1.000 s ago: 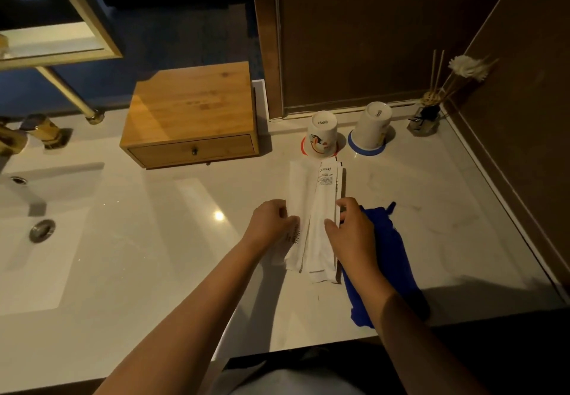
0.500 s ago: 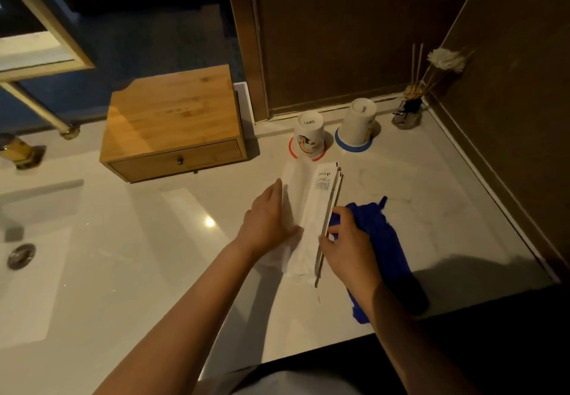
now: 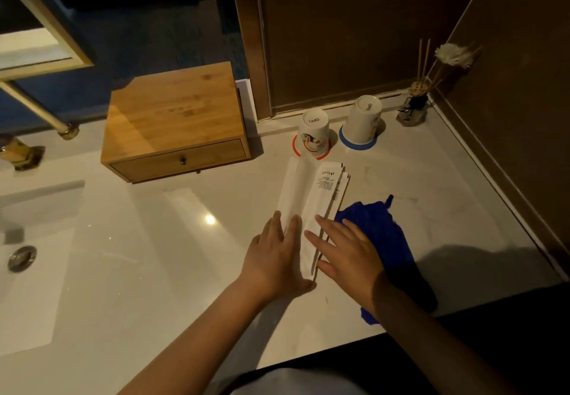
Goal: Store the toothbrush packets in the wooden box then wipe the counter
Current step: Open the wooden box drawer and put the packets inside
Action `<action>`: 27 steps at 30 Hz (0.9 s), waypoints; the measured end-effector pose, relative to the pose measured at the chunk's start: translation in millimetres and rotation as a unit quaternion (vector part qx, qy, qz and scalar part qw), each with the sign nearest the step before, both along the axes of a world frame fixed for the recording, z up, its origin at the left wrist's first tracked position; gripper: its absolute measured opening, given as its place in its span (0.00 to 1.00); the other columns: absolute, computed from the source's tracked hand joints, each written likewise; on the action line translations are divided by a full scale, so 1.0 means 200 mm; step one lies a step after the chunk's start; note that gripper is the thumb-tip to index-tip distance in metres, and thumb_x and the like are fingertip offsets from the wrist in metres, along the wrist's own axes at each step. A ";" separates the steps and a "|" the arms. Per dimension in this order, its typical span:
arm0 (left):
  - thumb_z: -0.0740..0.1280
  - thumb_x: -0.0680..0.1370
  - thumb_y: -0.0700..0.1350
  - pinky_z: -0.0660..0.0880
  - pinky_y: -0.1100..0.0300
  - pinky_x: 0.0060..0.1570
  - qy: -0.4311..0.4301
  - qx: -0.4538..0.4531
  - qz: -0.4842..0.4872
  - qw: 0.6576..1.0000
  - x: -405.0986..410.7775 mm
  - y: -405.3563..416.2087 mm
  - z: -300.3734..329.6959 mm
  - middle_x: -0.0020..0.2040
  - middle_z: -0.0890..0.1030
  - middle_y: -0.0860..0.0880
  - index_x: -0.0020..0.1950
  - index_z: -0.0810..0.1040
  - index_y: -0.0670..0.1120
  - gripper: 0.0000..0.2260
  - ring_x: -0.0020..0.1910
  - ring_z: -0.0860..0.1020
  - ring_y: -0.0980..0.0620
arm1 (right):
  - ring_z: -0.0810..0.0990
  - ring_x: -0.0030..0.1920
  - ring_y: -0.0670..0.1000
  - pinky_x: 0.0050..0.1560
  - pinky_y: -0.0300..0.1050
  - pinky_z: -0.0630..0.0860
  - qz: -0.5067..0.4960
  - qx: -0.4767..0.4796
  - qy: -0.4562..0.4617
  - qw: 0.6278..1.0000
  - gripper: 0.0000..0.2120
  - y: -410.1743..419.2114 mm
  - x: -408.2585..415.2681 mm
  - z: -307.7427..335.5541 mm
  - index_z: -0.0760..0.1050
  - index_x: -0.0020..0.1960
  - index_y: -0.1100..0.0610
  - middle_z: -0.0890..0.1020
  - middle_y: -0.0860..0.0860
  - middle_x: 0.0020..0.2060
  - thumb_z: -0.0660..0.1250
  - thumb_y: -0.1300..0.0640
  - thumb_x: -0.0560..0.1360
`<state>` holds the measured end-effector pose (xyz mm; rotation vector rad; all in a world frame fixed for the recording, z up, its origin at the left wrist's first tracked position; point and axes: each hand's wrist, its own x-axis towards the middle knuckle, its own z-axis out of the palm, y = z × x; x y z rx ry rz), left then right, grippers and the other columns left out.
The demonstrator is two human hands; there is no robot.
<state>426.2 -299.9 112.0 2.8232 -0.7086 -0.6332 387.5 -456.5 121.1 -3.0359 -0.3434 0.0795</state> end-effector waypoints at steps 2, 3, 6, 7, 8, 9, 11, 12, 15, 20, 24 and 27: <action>0.70 0.63 0.67 0.53 0.46 0.73 -0.001 0.021 -0.045 0.999 0.06 0.04 0.01 0.78 0.44 0.40 0.75 0.39 0.53 0.53 0.77 0.48 0.41 | 0.82 0.52 0.54 0.52 0.52 0.80 -0.025 0.013 -0.015 0.999 0.30 0.05 -0.01 -0.02 0.79 0.57 0.53 0.82 0.56 0.56 0.80 0.47 0.57; 0.69 0.63 0.67 0.52 0.46 0.73 -0.004 0.032 -0.066 0.997 0.10 0.06 0.02 0.78 0.44 0.41 0.75 0.39 0.54 0.52 0.76 0.49 0.41 | 0.82 0.52 0.54 0.52 0.52 0.80 -0.039 0.015 -0.016 0.999 0.30 0.08 0.00 -0.03 0.79 0.57 0.53 0.82 0.56 0.56 0.80 0.47 0.57; 0.68 0.64 0.67 0.48 0.44 0.73 -0.010 0.058 -0.114 0.992 0.20 0.14 0.03 0.78 0.43 0.42 0.75 0.39 0.55 0.51 0.76 0.49 0.41 | 0.82 0.52 0.54 0.51 0.51 0.79 -0.085 0.009 -0.011 0.996 0.29 0.17 0.02 -0.03 0.78 0.58 0.52 0.82 0.56 0.56 0.78 0.46 0.59; 0.68 0.65 0.67 0.47 0.44 0.73 -0.008 0.063 -0.130 0.990 0.23 0.16 0.04 0.78 0.43 0.43 0.75 0.39 0.55 0.50 0.76 0.48 0.41 | 0.82 0.52 0.55 0.50 0.51 0.79 -0.099 0.008 -0.012 0.995 0.29 0.20 0.02 -0.03 0.78 0.58 0.53 0.82 0.56 0.56 0.78 0.46 0.59; 0.68 0.65 0.66 0.46 0.45 0.73 -0.006 0.065 -0.146 0.987 0.26 0.18 0.04 0.78 0.44 0.43 0.75 0.39 0.55 0.50 0.76 0.48 0.41 | 0.82 0.52 0.55 0.49 0.51 0.79 -0.113 0.007 -0.012 0.993 0.29 0.23 0.03 -0.03 0.78 0.58 0.53 0.82 0.56 0.56 0.78 0.46 0.59; 0.68 0.65 0.66 0.47 0.46 0.73 -0.005 0.066 -0.162 0.985 0.29 0.19 0.05 0.78 0.45 0.43 0.75 0.39 0.54 0.50 0.76 0.49 0.42 | 0.82 0.51 0.56 0.48 0.52 0.79 -0.125 0.006 -0.010 0.992 0.30 0.25 0.04 -0.03 0.77 0.58 0.53 0.82 0.56 0.56 0.78 0.46 0.59; 0.69 0.66 0.65 0.51 0.48 0.73 -0.009 0.063 -0.190 0.980 0.33 0.21 0.06 0.78 0.48 0.42 0.76 0.40 0.53 0.50 0.75 0.53 0.42 | 0.82 0.51 0.56 0.47 0.52 0.79 -0.140 0.003 -0.005 0.990 0.30 0.30 0.05 -0.03 0.77 0.58 0.54 0.82 0.57 0.55 0.78 0.46 0.60; 0.69 0.66 0.65 0.53 0.50 0.73 -0.013 0.057 -0.201 0.978 0.34 0.23 0.06 0.78 0.49 0.42 0.76 0.41 0.53 0.50 0.74 0.55 0.42 | 0.82 0.51 0.56 0.46 0.51 0.79 -0.146 0.002 -0.003 0.989 0.29 0.31 0.05 -0.03 0.77 0.57 0.55 0.82 0.57 0.55 0.78 0.46 0.59; 0.68 0.66 0.64 0.55 0.52 0.72 -0.026 0.035 -0.233 0.971 0.30 0.28 0.03 0.77 0.51 0.42 0.76 0.42 0.51 0.49 0.72 0.59 0.42 | 0.83 0.47 0.54 0.43 0.49 0.80 -0.155 -0.001 -0.008 0.988 0.29 0.35 0.02 -0.03 0.79 0.54 0.54 0.84 0.55 0.49 0.79 0.45 0.57; 0.67 0.66 0.64 0.52 0.50 0.72 -0.041 0.027 -0.271 0.961 0.39 0.27 0.01 0.77 0.52 0.43 0.76 0.45 0.51 0.47 0.73 0.57 0.42 | 0.82 0.49 0.54 0.45 0.49 0.78 -0.184 -0.015 -0.025 0.982 0.29 0.37 0.05 -0.03 0.77 0.58 0.53 0.82 0.56 0.53 0.77 0.43 0.61; 0.69 0.65 0.64 0.49 0.43 0.72 -0.044 0.019 -0.282 0.958 0.58 0.18 0.01 0.77 0.52 0.43 0.75 0.49 0.56 0.45 0.76 0.52 0.42 | 0.68 0.67 0.54 0.63 0.49 0.66 -0.250 -0.002 0.020 0.968 0.32 0.33 0.18 -0.07 0.58 0.72 0.48 0.65 0.54 0.70 0.65 0.41 0.72; 0.70 0.65 0.65 0.49 0.41 0.72 -0.071 0.013 -0.269 0.960 0.65 0.16 0.01 0.78 0.48 0.43 0.75 0.49 0.59 0.45 0.77 0.47 0.42 | 0.65 0.69 0.54 0.65 0.51 0.64 -0.287 -0.021 0.039 0.957 0.35 0.28 0.25 -0.09 0.52 0.73 0.46 0.61 0.53 0.73 0.62 0.38 0.72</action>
